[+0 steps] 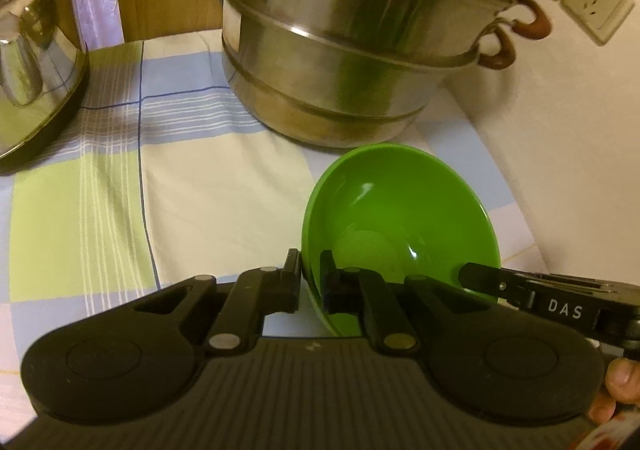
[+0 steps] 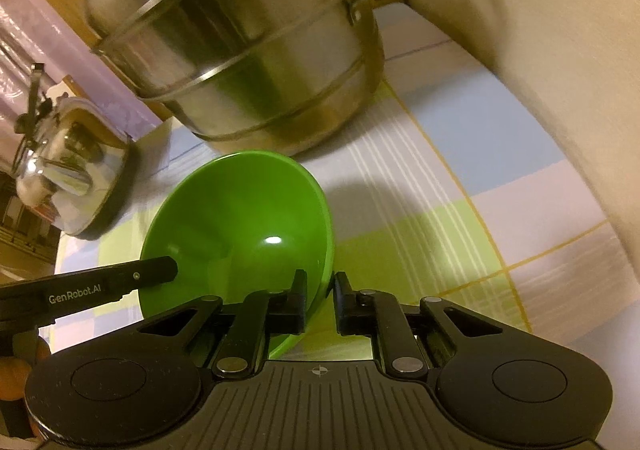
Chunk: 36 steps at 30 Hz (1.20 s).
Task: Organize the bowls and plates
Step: 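Lift the small green bowl and carry it away from the steamer pot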
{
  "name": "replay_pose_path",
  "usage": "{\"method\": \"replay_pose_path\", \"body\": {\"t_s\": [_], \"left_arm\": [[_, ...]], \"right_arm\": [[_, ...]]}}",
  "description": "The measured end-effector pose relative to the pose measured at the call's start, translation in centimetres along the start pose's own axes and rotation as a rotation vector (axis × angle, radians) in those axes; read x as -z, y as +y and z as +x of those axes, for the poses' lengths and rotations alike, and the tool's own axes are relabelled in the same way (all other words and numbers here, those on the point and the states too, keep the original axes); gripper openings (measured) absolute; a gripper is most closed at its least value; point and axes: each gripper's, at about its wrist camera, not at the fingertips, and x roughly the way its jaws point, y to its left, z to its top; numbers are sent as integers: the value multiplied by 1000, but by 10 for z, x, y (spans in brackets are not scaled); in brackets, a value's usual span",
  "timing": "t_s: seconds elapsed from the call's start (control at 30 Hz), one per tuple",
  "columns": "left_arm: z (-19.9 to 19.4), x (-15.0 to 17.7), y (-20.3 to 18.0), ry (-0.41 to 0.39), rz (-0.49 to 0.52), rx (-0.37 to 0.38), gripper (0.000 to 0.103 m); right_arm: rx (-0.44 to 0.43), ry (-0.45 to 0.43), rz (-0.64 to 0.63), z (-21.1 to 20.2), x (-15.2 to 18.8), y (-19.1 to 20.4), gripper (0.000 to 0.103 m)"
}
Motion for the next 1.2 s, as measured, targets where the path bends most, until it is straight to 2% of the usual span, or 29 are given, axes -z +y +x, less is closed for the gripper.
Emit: {"method": "replay_pose_path", "body": {"t_s": [0.17, 0.37, 0.67, 0.93, 1.2], "left_arm": [[-40, 6, -5, -26, -5, -3, 8], [-101, 26, 1, -60, -26, -26, 8], [-180, 74, 29, -101, -53, -114, 8], [-202, 124, 67, -85, -125, -147, 8], [-184, 158, 97, -34, -184, -143, 8]], "right_arm": [[1, -22, -33, -36, 2, 17, 13], [-32, -30, -69, -79, 15, 54, 13], [-111, -6, -151, -116, 55, 117, 13], [-143, 59, -216, -108, 99, 157, 13], [-135, 118, -242, -78, 124, 167, 13]]}}
